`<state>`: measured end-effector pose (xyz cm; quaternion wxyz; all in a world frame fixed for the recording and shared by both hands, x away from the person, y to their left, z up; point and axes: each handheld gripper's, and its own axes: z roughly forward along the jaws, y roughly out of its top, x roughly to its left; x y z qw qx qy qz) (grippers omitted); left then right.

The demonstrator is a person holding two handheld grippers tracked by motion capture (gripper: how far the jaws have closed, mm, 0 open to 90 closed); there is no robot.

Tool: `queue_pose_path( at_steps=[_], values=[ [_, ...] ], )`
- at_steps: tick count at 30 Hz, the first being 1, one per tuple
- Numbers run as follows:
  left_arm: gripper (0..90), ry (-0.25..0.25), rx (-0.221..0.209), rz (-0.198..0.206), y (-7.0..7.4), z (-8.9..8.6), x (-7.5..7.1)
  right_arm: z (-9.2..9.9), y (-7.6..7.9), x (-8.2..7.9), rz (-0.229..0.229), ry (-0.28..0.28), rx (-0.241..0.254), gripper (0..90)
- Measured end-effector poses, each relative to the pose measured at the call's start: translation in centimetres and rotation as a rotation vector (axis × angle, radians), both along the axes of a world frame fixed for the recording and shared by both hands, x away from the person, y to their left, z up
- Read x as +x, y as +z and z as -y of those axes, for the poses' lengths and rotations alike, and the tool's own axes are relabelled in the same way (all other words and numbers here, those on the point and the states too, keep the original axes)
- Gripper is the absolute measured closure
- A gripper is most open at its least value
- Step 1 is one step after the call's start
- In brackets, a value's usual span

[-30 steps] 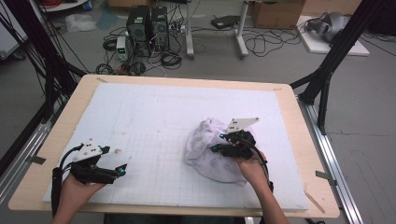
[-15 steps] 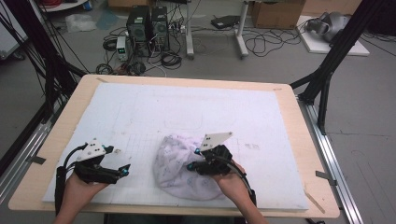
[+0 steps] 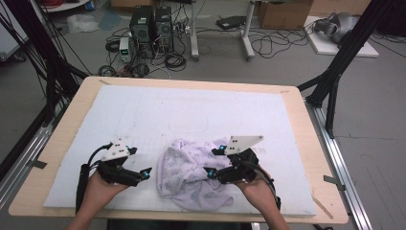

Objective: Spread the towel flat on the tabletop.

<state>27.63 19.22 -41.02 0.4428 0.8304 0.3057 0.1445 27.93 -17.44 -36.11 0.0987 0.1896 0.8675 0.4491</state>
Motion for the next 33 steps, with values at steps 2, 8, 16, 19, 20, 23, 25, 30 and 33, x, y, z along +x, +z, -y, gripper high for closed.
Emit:
queue_pose_path(
  at_steps=[2,8,16,19,20,23,25,30,33],
  values=[
    [26.5,-0.032,0.007,-0.016,-0.3,1.1,0.7,-0.4,-2.2,1.9,0.009,-0.042,-0.105,40.8],
    [41.0,-0.089,0.066,-0.075,-2.0,3.8,2.8,-0.3,-5.6,3.4,-0.074,-0.053,-0.156,52.5],
    [83.8,-0.106,0.151,-0.07,-2.8,4.8,3.1,1.6,-6.5,2.1,-0.134,0.026,-0.129,79.4],
    [86.9,-0.103,0.15,-0.076,-2.6,4.7,3.2,2.3,-6.1,1.8,-0.142,0.017,-0.085,79.6],
    [87.1,-0.098,0.146,-0.072,-2.5,4.6,3.1,2.4,-5.8,1.9,-0.134,0.014,-0.08,79.6],
    [87.3,-0.07,0.128,-0.044,-1.3,3.9,3.2,2.7,-4.2,2.5,-0.099,-0.013,-0.042,79.6],
    [87.3,-0.046,0.106,-0.015,0.0,3.2,3.3,2.6,-2.5,3.2,-0.05,-0.028,-0.038,79.8],
    [87.4,0.012,0.062,0.083,4.4,0.8,3.1,2.3,0.2,4.1,0.011,-0.038,-0.011,80.0],
    [87.4,0.034,0.059,0.123,6.4,-0.7,2.3,2.3,1.5,4.0,0.035,-0.039,0.012,80.0]
  ],
)
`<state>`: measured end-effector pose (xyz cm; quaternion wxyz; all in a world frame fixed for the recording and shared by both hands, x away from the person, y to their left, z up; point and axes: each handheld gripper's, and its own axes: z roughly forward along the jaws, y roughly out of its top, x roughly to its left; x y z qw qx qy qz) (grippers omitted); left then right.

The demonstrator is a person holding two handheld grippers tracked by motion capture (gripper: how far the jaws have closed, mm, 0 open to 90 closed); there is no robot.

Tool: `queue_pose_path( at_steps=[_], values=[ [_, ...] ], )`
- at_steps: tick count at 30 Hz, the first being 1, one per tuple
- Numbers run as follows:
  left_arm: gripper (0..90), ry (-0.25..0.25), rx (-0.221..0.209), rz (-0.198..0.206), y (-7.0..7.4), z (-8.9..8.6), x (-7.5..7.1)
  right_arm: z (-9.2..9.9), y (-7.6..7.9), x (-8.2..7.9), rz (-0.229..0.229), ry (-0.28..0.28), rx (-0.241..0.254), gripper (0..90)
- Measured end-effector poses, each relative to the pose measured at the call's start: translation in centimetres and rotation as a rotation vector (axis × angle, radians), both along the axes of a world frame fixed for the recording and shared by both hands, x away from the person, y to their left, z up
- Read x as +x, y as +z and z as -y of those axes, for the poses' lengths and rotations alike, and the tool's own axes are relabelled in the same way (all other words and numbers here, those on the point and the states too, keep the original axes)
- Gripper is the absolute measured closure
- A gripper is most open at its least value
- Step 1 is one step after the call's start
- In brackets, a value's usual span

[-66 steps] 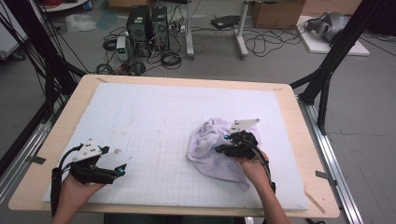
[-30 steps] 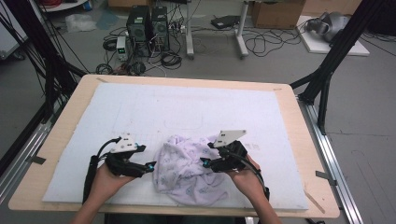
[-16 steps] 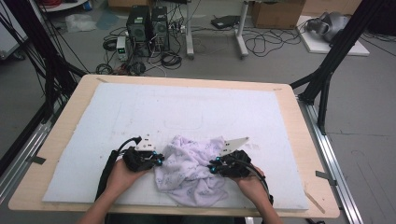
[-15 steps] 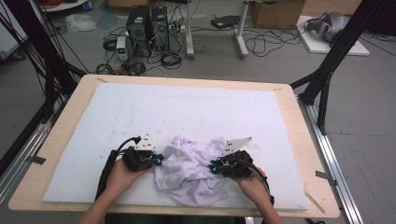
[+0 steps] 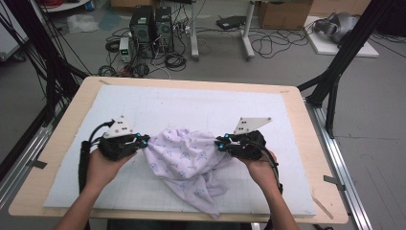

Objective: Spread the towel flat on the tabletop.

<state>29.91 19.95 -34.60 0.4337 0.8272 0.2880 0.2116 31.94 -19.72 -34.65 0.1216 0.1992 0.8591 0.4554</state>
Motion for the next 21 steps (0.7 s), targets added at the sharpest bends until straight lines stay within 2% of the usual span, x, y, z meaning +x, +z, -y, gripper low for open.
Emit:
queue_pose_path(
  at_steps=[2,4,6,10,12,14,16,17,18,21],
  values=[
    [87.4,0.005,0.009,0.005,0.4,-0.9,-0.7,0.0,0.2,-0.4,0.003,0.009,-0.01,80.0],
    [87.4,-0.002,0.02,-0.011,-0.2,-1.4,-1.5,0.1,-0.4,-1.1,-0.009,0.023,-0.037,80.0],
    [87.4,-0.014,0.024,-0.044,-1.6,-1.7,-2.3,0.1,-1.8,-2.0,-0.039,0.035,-0.061,80.0],
    [87.4,-0.04,0.052,-0.13,-5.4,-1.5,-3.5,0.0,-5.6,-4.2,-0.119,0.065,-0.101,80.0],
    [87.3,-0.067,0.064,-0.175,-7.1,-1.1,-3.8,-0.1,-7.2,-5.1,-0.144,0.081,-0.104,80.0],
    [86.9,-0.089,0.079,-0.197,-8.1,-0.6,-4.0,0.0,-8.0,-5.6,-0.157,0.079,-0.08,79.7],
    [84.8,-0.101,0.092,-0.193,-7.9,-0.3,-4.0,0.3,-7.6,-5.4,-0.173,0.091,-0.072,77.8],
    [80.3,-0.103,0.081,-0.185,-7.5,-0.3,-3.9,0.3,-7.2,-5.3,-0.173,0.09,-0.073,75.3],
    [73.7,-0.109,0.072,-0.179,-7.0,-0.4,-3.6,0.3,-6.6,-5.2,-0.159,0.092,-0.071,71.4],
    [61.2,-0.104,0.039,-0.161,-5.6,-0.3,-2.8,0.7,-4.2,-4.7,-0.104,0.091,-0.023,63.6]
  ],
)
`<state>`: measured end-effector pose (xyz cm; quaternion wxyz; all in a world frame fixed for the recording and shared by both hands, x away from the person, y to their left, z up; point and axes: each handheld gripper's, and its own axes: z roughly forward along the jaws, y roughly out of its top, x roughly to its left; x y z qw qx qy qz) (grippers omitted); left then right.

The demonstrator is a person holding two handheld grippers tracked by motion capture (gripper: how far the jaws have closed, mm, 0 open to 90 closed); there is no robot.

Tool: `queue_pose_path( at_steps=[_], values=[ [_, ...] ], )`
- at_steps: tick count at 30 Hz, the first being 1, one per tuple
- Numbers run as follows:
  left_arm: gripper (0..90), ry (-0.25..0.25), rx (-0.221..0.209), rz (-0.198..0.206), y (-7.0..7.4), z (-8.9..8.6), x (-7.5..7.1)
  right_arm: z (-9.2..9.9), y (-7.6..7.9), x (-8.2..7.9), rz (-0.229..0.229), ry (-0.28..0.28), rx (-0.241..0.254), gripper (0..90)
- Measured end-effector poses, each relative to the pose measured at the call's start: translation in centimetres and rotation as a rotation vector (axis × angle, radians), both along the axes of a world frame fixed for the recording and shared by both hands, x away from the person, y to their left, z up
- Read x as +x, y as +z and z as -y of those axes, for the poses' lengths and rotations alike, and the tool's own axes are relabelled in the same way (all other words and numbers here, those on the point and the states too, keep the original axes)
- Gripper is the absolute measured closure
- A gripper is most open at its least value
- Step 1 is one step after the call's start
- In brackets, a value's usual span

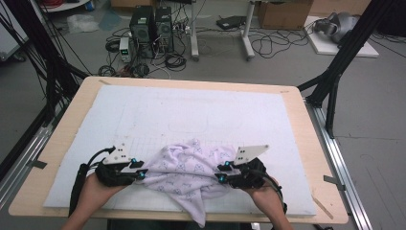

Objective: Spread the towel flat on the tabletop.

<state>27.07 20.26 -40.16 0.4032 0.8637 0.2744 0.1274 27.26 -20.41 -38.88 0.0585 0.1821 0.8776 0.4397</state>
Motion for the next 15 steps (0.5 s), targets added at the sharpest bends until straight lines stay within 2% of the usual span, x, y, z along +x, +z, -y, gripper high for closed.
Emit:
queue_pose_path(
  at_steps=[3,6,8,11,12,13,14,15],
  values=[
    [55.0,-0.006,-0.014,0.026,1.3,0.8,1.4,0.2,1.7,1.3,0.042,-0.038,0.003,53.7],
    [51.1,-0.002,-0.011,0.036,1.4,2.2,3.1,0.1,1.7,3.2,0.058,-0.081,-0.041,45.5],
    [47.0,0.006,-0.006,0.012,0.8,3.2,4.4,0.0,0.7,4.3,0.014,-0.099,-0.078,40.9],
    [44.0,-0.005,0.013,-0.039,-0.7,4.7,5.8,-0.1,-1.5,5.1,-0.038,-0.107,-0.131,40.9],
    [45.8,-0.021,0.02,-0.065,-1.2,5.1,6.2,-0.1,-2.3,5.3,-0.061,-0.102,-0.136,42.9],
    [53.4,-0.052,0.023,-0.098,-1.8,5.3,6.4,0.0,-3.0,5.4,-0.087,-0.094,-0.137,47.7],
    [66.6,-0.081,0.034,-0.119,-2.2,5.6,6.6,0.1,-3.7,5.5,-0.119,-0.072,-0.128,54.2],
    [84.6,-0.093,0.06,-0.124,-2.5,5.7,6.5,0.4,-4.2,5.5,-0.128,-0.039,-0.09,69.1]
  ],
)
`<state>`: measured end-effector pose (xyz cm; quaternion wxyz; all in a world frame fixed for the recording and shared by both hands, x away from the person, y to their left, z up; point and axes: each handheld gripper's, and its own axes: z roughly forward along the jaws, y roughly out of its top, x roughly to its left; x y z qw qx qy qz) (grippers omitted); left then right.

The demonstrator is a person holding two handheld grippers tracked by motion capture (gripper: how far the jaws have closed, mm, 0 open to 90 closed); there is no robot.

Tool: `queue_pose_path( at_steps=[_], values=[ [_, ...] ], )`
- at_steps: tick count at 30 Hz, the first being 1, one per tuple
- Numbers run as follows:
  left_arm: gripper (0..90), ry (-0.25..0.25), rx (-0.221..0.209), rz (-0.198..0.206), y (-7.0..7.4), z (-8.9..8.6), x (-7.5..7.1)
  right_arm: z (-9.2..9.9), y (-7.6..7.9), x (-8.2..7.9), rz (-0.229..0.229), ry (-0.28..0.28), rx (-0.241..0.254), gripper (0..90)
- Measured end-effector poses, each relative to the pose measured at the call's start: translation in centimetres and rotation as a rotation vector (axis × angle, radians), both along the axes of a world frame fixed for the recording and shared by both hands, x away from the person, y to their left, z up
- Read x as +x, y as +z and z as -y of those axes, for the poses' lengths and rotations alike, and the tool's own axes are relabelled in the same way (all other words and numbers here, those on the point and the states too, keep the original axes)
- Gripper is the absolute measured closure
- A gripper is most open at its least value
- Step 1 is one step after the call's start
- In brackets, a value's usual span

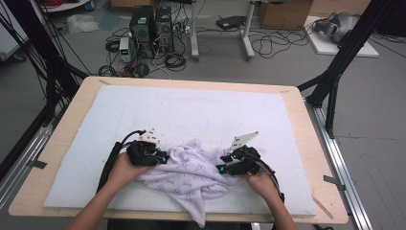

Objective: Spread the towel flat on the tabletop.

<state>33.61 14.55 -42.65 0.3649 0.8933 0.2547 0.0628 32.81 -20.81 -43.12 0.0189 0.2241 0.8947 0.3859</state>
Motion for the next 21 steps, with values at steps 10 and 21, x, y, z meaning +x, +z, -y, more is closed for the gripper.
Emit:
queue_pose_path(
  at_steps=[10,21],
  values=[
    [87.7,0.161,-0.125,0.143,4.3,-4.3,-0.7,1.7,5.0,0.7,0.138,-0.097,0.05,77.1],
    [88.1,0.261,-0.188,0.268,7.7,-7.8,-2.9,0.3,9.5,1.2,0.302,-0.123,0.069,74.8]
  ],
)
